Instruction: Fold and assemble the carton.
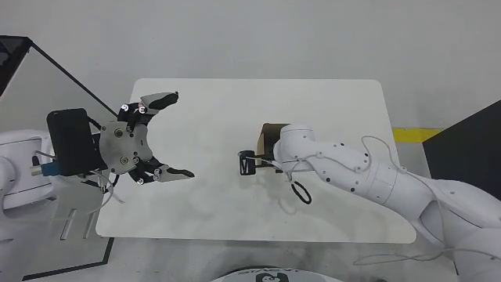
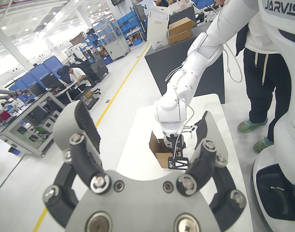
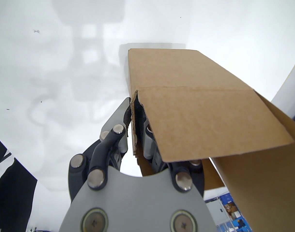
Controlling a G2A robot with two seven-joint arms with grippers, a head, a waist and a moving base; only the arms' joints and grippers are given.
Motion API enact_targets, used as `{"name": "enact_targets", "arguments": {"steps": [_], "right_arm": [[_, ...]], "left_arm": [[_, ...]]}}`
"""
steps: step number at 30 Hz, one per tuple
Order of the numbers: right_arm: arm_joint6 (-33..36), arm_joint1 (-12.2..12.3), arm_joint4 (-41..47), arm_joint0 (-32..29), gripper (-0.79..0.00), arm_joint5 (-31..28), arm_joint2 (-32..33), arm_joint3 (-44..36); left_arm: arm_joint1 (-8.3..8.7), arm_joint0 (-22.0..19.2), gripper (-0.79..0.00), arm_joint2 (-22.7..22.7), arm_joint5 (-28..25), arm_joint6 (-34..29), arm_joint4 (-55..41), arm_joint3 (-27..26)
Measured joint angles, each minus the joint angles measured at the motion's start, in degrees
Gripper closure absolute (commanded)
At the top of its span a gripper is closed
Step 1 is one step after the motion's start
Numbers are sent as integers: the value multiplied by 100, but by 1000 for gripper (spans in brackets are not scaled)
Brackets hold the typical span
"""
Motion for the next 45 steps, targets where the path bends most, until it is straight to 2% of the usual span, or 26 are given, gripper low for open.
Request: {"name": "enact_targets", "arguments": {"steps": [13, 14, 16, 26, 28, 32, 38, 39, 40, 42, 45], "right_arm": [[58, -75, -193, -187, 0, -97, 108, 109], [65, -78, -201, -198, -15, -99, 120, 115], [76, -82, -230, -226, -142, -101, 150, 117], [114, -19, -362, -374, -289, -74, 402, -64], [150, 20, -382, -416, -323, -61, 490, -172], [204, 132, -351, -524, -342, -30, 730, -437], [302, 413, -243, -814, -372, 42, 1308, -980], [300, 483, -205, -901, -391, 59, 1461, -1104], [276, 538, -170, -976, -468, 80, 1588, -1199], [150, 674, -70, -1187, -536, 140, 1925, -1413], [-84, 883, 87, -1571, -529, 159, 2472, -1706]], "left_arm": [[0, 0, -785, 0, 0, 0, 0, 0], [0, 0, -785, 0, 0, 0, 0, 0], [0, 0, -785, 0, 0, 0, 0, 0], [0, 0, -785, 0, 0, 0, 0, 0], [0, 0, -785, 0, 0, 0, 0, 0], [0, 0, -785, 0, 0, 0, 0, 0], [0, 0, -785, 0, 0, 0, 0, 0], [0, 0, -785, 0, 0, 0, 0, 0], [0, 0, -785, 0, 0, 0, 0, 0], [0, 0, -785, 0, 0, 0, 0, 0], [0, 0, -785, 0, 0, 0, 0, 0]]}}
